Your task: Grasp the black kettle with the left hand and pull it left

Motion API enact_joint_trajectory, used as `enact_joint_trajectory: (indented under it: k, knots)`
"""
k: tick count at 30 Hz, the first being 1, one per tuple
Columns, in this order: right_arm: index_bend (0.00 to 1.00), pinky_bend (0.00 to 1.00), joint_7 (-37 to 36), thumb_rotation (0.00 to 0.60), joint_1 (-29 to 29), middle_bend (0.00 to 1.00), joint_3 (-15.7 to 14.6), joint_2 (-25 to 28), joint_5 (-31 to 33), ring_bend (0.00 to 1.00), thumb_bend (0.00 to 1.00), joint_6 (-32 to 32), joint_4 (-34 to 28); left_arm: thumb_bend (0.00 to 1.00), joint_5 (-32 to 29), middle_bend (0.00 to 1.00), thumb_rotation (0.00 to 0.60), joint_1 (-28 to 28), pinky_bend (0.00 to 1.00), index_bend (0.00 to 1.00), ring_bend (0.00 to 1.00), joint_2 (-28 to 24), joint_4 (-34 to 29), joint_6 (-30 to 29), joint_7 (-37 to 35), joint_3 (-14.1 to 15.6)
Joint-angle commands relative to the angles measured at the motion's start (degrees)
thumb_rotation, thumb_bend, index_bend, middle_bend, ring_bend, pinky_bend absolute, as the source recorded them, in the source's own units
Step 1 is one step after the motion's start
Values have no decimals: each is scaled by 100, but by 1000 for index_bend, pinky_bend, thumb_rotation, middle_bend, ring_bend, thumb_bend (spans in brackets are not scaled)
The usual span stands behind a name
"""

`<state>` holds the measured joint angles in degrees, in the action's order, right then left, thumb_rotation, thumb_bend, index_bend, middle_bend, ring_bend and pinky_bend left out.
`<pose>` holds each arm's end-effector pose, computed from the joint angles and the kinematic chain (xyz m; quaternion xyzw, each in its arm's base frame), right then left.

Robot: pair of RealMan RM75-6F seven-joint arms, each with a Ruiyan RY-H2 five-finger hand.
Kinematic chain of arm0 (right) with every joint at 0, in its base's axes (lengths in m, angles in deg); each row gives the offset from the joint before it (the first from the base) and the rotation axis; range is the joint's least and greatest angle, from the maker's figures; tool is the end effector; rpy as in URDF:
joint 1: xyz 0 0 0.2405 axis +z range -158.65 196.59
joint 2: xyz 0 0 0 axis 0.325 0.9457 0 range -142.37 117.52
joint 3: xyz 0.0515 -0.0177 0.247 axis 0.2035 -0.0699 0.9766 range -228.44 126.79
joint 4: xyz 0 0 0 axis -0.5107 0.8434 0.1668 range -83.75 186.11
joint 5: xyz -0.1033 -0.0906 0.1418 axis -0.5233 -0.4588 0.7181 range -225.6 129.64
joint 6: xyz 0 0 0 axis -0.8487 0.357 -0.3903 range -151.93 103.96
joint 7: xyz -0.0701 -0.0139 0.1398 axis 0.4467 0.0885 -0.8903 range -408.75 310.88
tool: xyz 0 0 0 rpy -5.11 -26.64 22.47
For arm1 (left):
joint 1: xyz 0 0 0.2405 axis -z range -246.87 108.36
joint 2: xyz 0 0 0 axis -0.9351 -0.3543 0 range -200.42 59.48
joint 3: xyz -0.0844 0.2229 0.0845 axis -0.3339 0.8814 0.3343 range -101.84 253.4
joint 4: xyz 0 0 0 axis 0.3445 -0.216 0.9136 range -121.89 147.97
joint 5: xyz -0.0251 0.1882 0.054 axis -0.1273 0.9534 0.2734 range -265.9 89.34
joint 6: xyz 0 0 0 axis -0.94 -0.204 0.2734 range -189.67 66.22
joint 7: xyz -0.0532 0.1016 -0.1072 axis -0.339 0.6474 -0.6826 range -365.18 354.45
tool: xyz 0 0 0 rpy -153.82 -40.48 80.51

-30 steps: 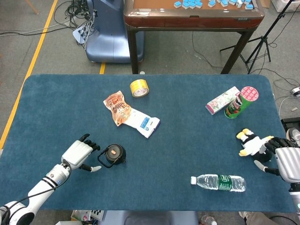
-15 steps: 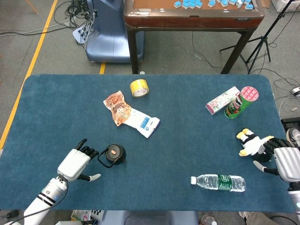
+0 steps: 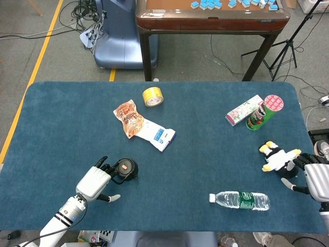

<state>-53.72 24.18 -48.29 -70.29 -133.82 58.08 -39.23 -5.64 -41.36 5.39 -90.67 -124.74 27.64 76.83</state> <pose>-0.3189 -0.1944 0.2006 0.6108 -0.3850 0.3572 0.5926 -0.1722 0.2427 0.0313 -0.8140 -0.2675 -0.3186 0.4053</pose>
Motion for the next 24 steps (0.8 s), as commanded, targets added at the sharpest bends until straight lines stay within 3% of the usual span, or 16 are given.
enact_joint_trajectory:
  k: [1,24]
  knots:
    - [541,277,-14,600,-2,460,2,3,5,282,179,-5,9,144,-42,327,274,11,57,329,271,69,15,20,120,11]
    - [541,277,-106,600,-63,460,-20,-8,71,282,179,-43,110,143,-193,331,278,100,57,342,272,257,25,189,495,107]
